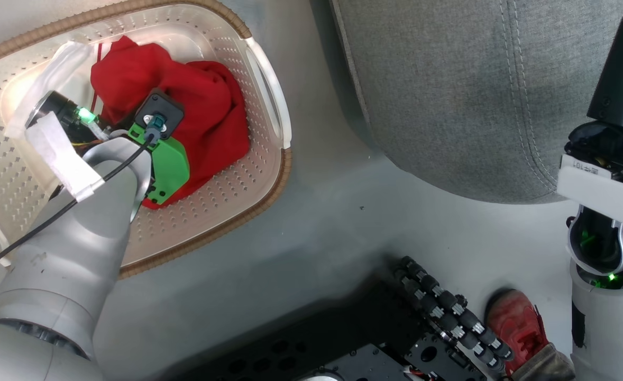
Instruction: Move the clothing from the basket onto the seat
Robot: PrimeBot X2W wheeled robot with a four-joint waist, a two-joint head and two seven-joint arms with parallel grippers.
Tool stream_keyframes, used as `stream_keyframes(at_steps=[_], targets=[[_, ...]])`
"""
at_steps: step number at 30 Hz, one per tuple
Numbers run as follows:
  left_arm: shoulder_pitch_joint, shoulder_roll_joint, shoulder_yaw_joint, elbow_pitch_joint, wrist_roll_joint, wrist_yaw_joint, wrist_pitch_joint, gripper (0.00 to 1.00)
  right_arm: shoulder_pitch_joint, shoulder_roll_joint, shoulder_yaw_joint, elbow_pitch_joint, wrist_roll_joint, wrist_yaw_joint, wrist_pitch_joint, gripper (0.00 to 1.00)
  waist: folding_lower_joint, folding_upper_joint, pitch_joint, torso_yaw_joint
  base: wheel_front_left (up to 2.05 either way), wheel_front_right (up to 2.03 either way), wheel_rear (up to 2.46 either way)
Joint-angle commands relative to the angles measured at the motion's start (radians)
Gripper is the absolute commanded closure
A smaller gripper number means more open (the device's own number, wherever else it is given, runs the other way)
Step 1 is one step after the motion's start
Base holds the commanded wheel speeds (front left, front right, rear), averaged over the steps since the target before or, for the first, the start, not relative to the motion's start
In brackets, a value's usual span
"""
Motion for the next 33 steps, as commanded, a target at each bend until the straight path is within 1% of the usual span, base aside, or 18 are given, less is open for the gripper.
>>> stream_keyframes(at_steps=[1,3,7,11,16,26,33], targets=[[-0.003,-0.003,0.0,-0.015,-0.004,0.008,-0.01,1.0,-0.012,0.0,0.006,-0.001,-0.016,-0.001,-0.003,0.0,-0.0001,0.0,-0.017,0.017,0.0,0.0,0.0],[0.02,-0.013,0.01,-0.038,-0.019,0.01,-0.016,1.0,-0.012,0.0,0.01,0.003,-0.03,-0.001,-0.003,0.0,-0.0001,0.0,-0.039,0.034,0.0,0.0,0.0],[0.08,-0.009,0.044,-0.156,-0.058,0.022,-0.016,1.0,-0.001,0.0,0.019,0.02,-0.041,-0.001,-0.003,0.0,-0.0001,0.0,-0.106,0.068,0.0,0.0,0.0],[0.17,-0.002,0.083,-0.271,-0.086,0.029,-0.015,1.0,0.02,-0.001,0.044,0.052,-0.076,-0.001,-0.003,0.0,-0.0001,0.0,-0.204,0.101,0.0,0.0,0.0],[0.308,-0.005,0.143,-0.404,-0.122,0.037,-0.015,1.0,0.07,-0.001,0.081,0.099,-0.123,-0.001,-0.003,0.0,-0.0001,0.0,-0.351,0.137,0.0,0.0,0.0],[0.577,-0.046,0.269,-0.646,-0.121,0.032,-0.015,1.0,0.232,-0.001,0.114,0.199,-0.167,-0.001,-0.003,0.0,-0.0001,0.0,-0.655,0.203,0.0,0.0,0.0],[0.748,-0.061,0.377,-0.813,-0.099,0.025,-0.015,1.0,0.327,-0.001,0.155,0.254,-0.196,-0.001,-0.003,0.0,-0.0001,0.0,-0.83,0.212,0.0,0.0,0.0]])
